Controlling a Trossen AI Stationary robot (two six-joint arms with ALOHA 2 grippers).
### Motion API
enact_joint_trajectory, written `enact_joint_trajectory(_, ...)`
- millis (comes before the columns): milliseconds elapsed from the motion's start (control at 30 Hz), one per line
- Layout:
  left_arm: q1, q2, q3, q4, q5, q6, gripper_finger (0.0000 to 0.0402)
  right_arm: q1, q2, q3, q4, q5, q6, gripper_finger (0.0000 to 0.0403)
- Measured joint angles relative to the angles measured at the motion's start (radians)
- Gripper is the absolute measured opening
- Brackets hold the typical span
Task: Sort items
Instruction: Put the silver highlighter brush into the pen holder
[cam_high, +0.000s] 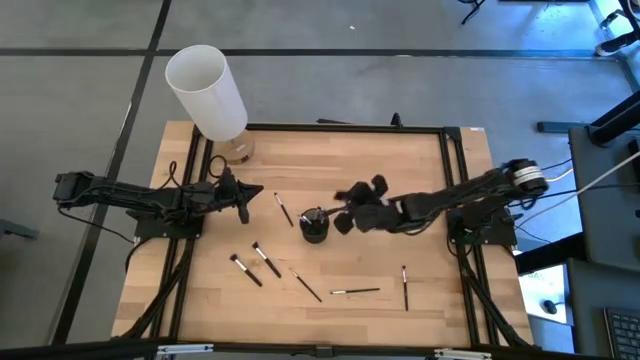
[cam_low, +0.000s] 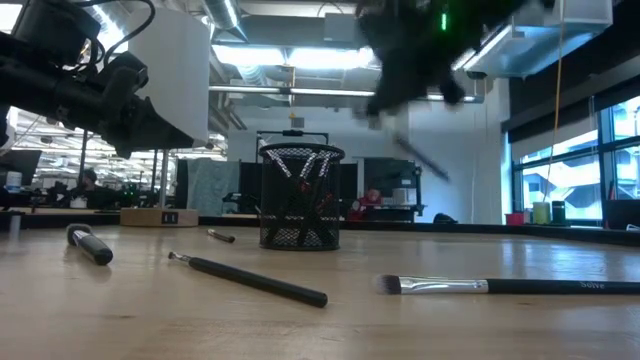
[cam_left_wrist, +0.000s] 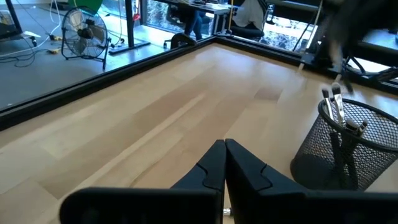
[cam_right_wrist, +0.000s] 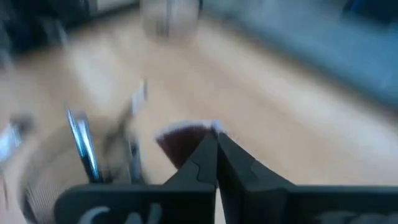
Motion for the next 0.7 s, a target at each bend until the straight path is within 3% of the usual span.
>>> enact_joint_trajectory(100, 0.000, 0.000, 0.000, -0.005, 0.000, 0.000, 0.0004, 0.019, -0.053, 0.013, 0.163, 0.125, -0.144, 0.0002)
enact_joint_trajectory(167, 0.000, 0.002, 0.000, -0.007, 0.000, 0.001, 0.0004, 0.026, -0.056, 0.003, 0.344, 0.133, -0.250, 0.0002)
enact_joint_trajectory(467, 0.000, 0.005, 0.000, -0.003, 0.003, 0.002, 0.0004, 0.031, 0.143, -0.061, 1.010, -0.028, -0.500, 0.0001)
enact_joint_trajectory(700, 0.000, 0.005, 0.001, 0.012, 0.079, 0.043, 0.0005, 0.031, 0.350, -0.064, 1.262, -0.066, -0.574, 0.0002)
